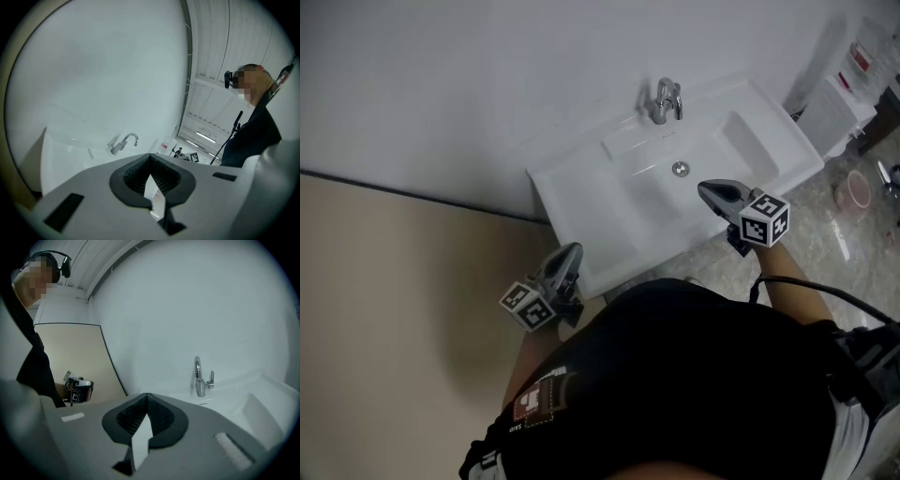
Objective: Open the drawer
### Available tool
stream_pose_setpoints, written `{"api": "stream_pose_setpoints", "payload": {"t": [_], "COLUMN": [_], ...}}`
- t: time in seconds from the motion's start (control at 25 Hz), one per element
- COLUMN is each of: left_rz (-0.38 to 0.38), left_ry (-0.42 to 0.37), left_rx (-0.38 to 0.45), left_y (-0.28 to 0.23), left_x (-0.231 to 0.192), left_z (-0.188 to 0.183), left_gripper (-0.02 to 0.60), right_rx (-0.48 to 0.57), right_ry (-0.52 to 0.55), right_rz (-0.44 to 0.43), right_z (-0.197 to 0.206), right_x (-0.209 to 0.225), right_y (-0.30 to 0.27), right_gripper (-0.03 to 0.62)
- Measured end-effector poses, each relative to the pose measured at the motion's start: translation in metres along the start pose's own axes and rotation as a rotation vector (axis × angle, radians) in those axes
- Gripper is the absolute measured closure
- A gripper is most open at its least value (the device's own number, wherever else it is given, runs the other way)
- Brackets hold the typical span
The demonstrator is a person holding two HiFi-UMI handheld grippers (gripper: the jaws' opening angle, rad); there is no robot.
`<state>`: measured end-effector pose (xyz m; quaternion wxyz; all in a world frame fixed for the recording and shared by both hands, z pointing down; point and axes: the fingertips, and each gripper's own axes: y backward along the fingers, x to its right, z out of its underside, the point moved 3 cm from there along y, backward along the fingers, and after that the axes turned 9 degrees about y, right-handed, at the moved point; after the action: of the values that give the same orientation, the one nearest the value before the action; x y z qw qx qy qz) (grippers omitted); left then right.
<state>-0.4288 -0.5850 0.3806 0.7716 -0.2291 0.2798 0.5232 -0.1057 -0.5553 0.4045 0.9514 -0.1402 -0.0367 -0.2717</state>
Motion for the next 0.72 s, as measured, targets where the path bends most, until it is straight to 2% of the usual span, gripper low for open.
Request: {"api": "stream_pose_setpoints", "payload": {"t": [0.16,0.32,0.72], "left_rz": [0.063,0.089,0.126], "left_ry": [0.001,-0.009,-0.031], "left_rx": [-0.088,-0.181,-0.400], "left_y": [-0.032,-0.085,-0.231], "left_x": [-0.007,0.005,0.056], "left_z": [0.011,0.036,0.138], "left_gripper": [0.594,0.594,0.594], "right_rx": [-0.001,0.001,0.029], "right_ry": [-0.034,-0.086,-0.177], "right_rz": [0.093,0.173,0.319], "right_z": [0.021,0.053,0.148], "right_x": [0.017,0.045,0.148], "right_y": [0.017,0.053,0.174], "right_gripper": [0.599,0.600,0.600]}}
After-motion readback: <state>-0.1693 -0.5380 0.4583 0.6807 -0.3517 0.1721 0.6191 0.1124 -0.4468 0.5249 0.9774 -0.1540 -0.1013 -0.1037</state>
